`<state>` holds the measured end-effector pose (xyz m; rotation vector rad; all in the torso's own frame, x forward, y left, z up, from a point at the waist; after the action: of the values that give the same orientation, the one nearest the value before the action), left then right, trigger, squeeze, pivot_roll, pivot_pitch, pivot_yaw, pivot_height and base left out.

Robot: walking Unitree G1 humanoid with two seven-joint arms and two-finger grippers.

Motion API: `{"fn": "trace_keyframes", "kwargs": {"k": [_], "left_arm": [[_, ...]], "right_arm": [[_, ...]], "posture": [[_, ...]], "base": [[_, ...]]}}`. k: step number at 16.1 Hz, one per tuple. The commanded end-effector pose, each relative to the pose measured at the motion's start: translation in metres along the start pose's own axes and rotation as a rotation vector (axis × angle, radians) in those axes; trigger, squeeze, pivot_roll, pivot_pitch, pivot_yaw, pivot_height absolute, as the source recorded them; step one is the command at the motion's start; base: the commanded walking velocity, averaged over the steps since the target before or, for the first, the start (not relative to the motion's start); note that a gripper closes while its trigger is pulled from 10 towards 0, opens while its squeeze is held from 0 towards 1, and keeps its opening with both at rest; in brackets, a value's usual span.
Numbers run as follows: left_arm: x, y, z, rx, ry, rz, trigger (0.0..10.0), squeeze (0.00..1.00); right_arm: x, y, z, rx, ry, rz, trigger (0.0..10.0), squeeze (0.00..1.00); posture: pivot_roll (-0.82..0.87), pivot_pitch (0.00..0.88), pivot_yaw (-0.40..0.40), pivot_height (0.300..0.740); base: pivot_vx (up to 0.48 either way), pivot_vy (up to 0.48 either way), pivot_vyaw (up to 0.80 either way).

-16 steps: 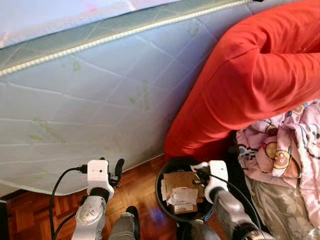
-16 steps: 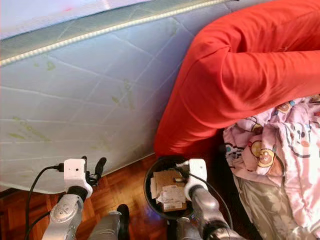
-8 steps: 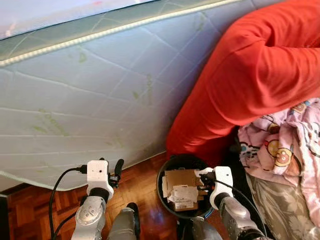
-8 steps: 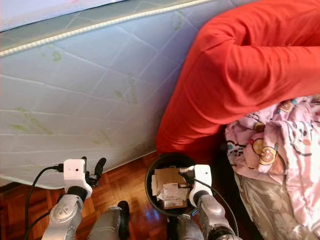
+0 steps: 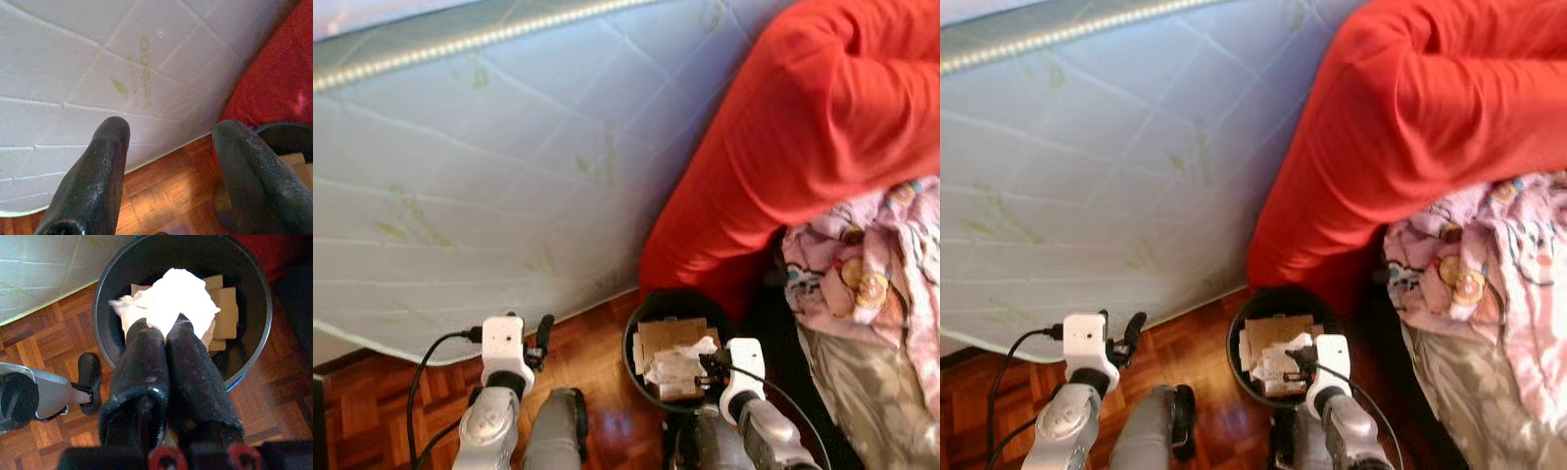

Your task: Clean up the room

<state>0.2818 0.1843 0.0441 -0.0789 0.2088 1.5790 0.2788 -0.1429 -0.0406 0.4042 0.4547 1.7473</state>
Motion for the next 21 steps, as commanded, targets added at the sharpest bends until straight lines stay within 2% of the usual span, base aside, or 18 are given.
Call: {"fn": "trace_keyframes", "kwargs": {"k": [1, 4, 7, 10, 13, 17, 21], "left_arm": [[0.003, 0.005, -0.008, 0.038, 0.008, 0.012, 10.0, 0.00], [0.000, 0.007, -0.010, 0.042, 0.011, 0.004, 10.0, 0.00], [-0.002, 0.008, -0.011, 0.046, 0.013, -0.004, 10.0, 0.00], [-0.003, 0.011, -0.010, 0.045, 0.014, -0.007, 10.0, 0.00], [-0.003, 0.011, -0.009, 0.045, 0.018, -0.005, 10.0, 0.00], [-0.012, 0.003, 0.010, -0.007, 0.043, -0.014, 10.0, 0.00], [-0.019, 0.010, 0.022, -0.039, 0.051, -0.024, 10.0, 0.00]], "right_arm": [[0.001, 0.005, -0.015, 0.045, -0.008, 0.002, 10.0, 0.00], [-0.001, 0.003, -0.010, 0.043, -0.003, -0.006, 10.0, 0.00], [0.012, -0.008, 0.009, 0.020, -0.002, 0.007, 10.0, 0.00], [0.017, -0.011, 0.013, 0.023, -0.001, 0.015, 10.0, 0.00], [0.018, -0.011, 0.016, 0.006, 0.000, 0.017, 10.0, 0.00], [0.017, -0.019, 0.042, -0.060, 0.005, 0.015, 10.0, 0.00], [0.020, -0.024, 0.061, -0.092, 0.017, 0.036, 10.0, 0.00]], "posture": [[0.19, 0.338, -0.030, 0.655], [0.18, 0.330, -0.027, 0.655], [0.18, 0.328, -0.024, 0.655], [0.18, 0.341, -0.024, 0.655], [0.19, 0.371, -0.026, 0.636], [0.21, 0.440, -0.032, 0.636], [0.24, 0.486, -0.034, 0.636]], "base": [[0.000, 0.000, 0.00], [0.000, 0.000, 0.00], [0.000, 0.000, 0.00], [0.000, 0.000, 0.00], [0.000, 0.000, 0.00], [0.000, 0.000, 0.00], [0.000, 0.000, 0.00]]}}
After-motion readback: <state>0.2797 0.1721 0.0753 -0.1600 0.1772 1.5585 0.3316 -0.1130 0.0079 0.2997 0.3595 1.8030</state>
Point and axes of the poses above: a point about 5 cm out from each wrist's last joint towards the gripper, its own y axis pointing back from the gripper into the wrist, its own z axis along the axis of the wrist's last joint, x = y × z, the point moved 2 cm from there along -y, pointing out of the wrist towards the gripper, and after that the axes turned 12 degrees about y, right-handed, at the moved point
